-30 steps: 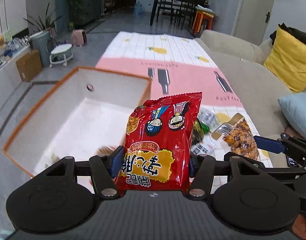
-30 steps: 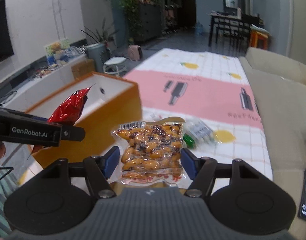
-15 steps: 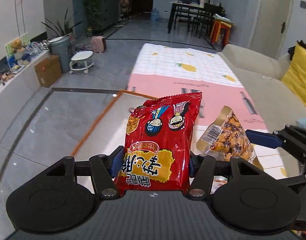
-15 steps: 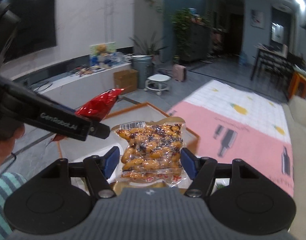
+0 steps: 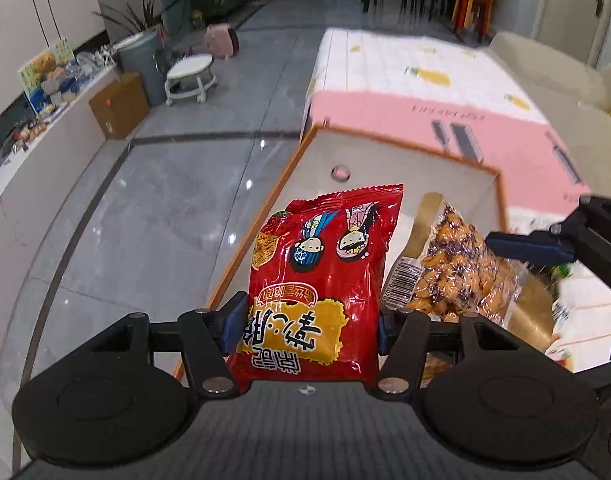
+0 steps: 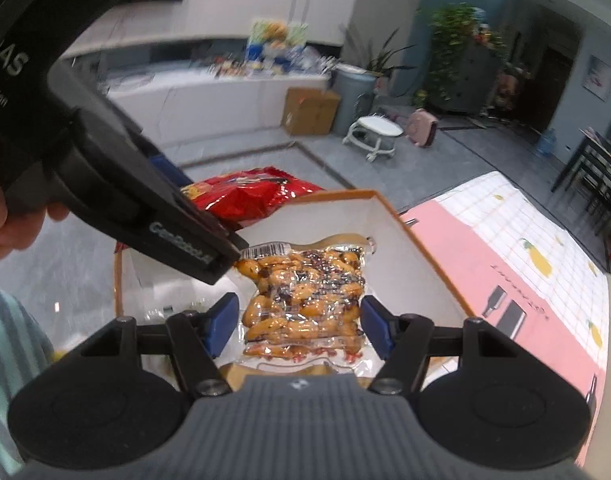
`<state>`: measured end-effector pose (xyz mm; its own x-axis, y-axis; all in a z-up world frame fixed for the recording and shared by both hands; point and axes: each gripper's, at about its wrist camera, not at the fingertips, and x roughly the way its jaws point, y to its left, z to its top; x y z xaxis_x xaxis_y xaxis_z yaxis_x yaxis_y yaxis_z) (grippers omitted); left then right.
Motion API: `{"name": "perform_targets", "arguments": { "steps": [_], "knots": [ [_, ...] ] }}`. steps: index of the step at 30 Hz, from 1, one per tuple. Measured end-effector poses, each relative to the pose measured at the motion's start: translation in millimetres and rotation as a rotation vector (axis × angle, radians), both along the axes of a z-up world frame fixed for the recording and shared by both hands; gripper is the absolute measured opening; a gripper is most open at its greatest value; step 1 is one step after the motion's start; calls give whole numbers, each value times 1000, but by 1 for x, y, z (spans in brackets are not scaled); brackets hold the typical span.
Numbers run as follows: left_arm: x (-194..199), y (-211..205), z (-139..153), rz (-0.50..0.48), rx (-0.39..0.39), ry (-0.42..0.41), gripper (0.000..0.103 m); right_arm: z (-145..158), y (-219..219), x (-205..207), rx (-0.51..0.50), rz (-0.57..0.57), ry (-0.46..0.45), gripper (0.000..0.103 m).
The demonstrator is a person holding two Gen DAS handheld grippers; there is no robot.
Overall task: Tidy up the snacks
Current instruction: 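Carry both bags over the orange box and open both tools to drop them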
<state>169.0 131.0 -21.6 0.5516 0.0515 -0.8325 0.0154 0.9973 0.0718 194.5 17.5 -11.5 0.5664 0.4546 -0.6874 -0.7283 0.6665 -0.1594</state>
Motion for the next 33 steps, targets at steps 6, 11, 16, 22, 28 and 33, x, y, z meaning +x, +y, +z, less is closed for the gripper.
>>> {"name": "perform_targets", "arguments": {
  "steps": [6,11,16,22,28,33],
  "knots": [
    [7,7,-31,-17,37,77,68,-27,27,17,-108,78,38,64],
    [10,7,-47,-25,55,115,68,-45,41,28,-171,109,75,64],
    [15,6,-60,-39,84,162,68,-62,53,38,-237,151,103,64],
    [16,1,-62,-49,123,177,68,-74,59,45,-262,166,180,65],
    [18,-1,-63,-51,132,182,72,-72,57,42,-242,152,205,66],
    [18,-1,-58,-62,139,175,75,-69,58,41,-242,155,195,73]
  ]
}}
